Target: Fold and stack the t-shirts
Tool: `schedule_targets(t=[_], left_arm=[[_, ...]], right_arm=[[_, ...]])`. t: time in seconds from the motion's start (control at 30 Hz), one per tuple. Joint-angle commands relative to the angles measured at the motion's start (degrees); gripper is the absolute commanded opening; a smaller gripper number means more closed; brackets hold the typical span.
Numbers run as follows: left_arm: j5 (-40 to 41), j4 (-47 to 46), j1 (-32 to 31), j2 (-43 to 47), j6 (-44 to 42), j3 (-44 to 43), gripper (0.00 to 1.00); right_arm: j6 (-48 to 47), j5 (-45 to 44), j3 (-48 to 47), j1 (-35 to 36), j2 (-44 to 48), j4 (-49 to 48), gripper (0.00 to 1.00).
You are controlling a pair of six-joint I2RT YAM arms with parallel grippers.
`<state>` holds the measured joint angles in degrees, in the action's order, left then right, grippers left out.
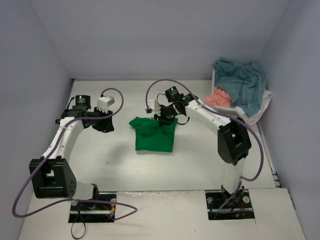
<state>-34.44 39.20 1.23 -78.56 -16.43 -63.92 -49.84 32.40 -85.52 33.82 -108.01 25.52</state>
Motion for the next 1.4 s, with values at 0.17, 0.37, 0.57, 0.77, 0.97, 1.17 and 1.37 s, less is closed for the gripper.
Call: schedule_targets(t=[0.17, 0.37, 0.57, 0.77, 0.97, 1.17, 1.37], left_arm=[[-0.10, -2.55, -0.01, -0.27, -1.15, -2.17, 0.32], [-0.46, -2.11, -0.09, 0.17, -1.24, -2.17, 0.32], [-0.81, -2.37, -0.01, -0.01, -0.98, -2.00, 0.32], [-1.77, -2.02, -0.18, -0.54, -1.06, -2.44, 0.32], [-2.13, -1.85, -0.53, -0.80, -1.15, -2.26, 0.32], [-2.22, -1.67, -0.62, -0.62, -1.06, -2.35, 0.32], [-1.95, -0.97, -2.90, -0.89, -1.24, -3.05, 0.33]], right_arm=[[-0.25, 5.04, -12.29, -2.18, -7.83, -3.19, 0.00], [0.54, 4.60, -15.56, -2.27, -12.14, -3.28, 0.00], [2.64, 4.25, -18.28, -2.10, -15.04, -4.33, 0.18], [9.31, -5.14, -17.85, -1.57, -16.98, -12.13, 0.41], [13.37, -12.00, -10.30, 0.27, -13.29, -22.87, 0.56], [15.40, -21.76, -6.25, 3.61, -14.16, -28.07, 0.55], [17.85, -25.01, -4.48, 4.85, -9.95, -28.68, 0.55]])
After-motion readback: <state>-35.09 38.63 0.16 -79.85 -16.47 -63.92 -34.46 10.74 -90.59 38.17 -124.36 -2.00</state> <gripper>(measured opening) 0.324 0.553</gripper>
